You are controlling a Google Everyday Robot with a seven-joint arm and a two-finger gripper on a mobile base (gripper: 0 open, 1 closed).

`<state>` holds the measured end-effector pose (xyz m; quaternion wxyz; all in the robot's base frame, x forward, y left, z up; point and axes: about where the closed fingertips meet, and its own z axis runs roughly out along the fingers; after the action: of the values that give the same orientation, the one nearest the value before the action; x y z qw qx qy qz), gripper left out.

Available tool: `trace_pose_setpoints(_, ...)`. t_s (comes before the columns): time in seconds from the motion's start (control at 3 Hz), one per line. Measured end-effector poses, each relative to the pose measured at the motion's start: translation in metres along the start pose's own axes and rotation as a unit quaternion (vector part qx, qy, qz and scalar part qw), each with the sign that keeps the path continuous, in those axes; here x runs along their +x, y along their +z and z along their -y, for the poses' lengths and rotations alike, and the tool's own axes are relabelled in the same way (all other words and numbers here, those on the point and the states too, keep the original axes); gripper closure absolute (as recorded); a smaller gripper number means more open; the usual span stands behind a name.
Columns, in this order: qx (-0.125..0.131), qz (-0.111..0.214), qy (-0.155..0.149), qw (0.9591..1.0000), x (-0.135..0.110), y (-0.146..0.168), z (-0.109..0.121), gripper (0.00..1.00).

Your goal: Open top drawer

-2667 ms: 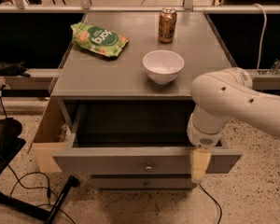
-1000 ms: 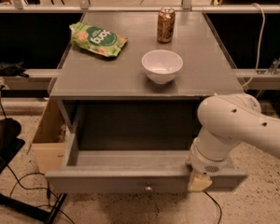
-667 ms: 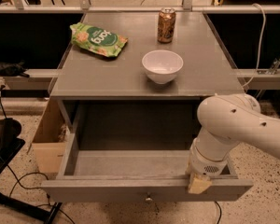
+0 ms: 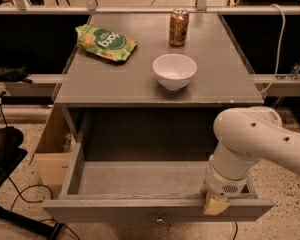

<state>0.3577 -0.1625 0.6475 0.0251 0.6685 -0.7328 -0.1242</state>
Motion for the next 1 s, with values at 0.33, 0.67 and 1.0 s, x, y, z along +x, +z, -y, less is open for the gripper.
trace_pose_setpoints(0.33, 0.000, 0.000, 0.000, 1.0000, 0.0000, 0.0000, 0.0000, 0.38)
trace_pose_setpoints(0.67, 0.000, 0.000, 0.000, 1.0000, 0.0000, 0.0000, 0.0000, 0.15)
trace_pose_setpoints(1.0, 0.000, 0.000, 0.000, 1.0000, 0.0000, 0.0000, 0.0000, 0.00)
